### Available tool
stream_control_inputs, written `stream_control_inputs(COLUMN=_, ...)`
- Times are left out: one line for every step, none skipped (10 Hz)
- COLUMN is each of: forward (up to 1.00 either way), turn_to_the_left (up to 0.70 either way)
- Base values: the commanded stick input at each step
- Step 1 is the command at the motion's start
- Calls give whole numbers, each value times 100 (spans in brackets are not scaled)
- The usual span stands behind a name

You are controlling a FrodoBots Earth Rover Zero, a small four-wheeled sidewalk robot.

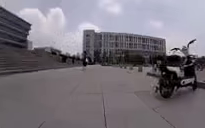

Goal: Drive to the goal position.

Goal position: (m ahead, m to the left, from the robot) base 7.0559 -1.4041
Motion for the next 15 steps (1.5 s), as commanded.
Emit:
stream_control_inputs(forward=70, turn_to_the_left=0)
stream_control_inputs(forward=70, turn_to_the_left=0)
stream_control_inputs(forward=70, turn_to_the_left=0)
stream_control_inputs(forward=70, turn_to_the_left=0)
stream_control_inputs(forward=70, turn_to_the_left=0)
stream_control_inputs(forward=70, turn_to_the_left=0)
stream_control_inputs(forward=70, turn_to_the_left=0)
stream_control_inputs(forward=70, turn_to_the_left=0)
stream_control_inputs(forward=70, turn_to_the_left=0)
stream_control_inputs(forward=70, turn_to_the_left=0)
stream_control_inputs(forward=70, turn_to_the_left=0)
stream_control_inputs(forward=70, turn_to_the_left=0)
stream_control_inputs(forward=70, turn_to_the_left=0)
stream_control_inputs(forward=70, turn_to_the_left=0)
stream_control_inputs(forward=70, turn_to_the_left=0)
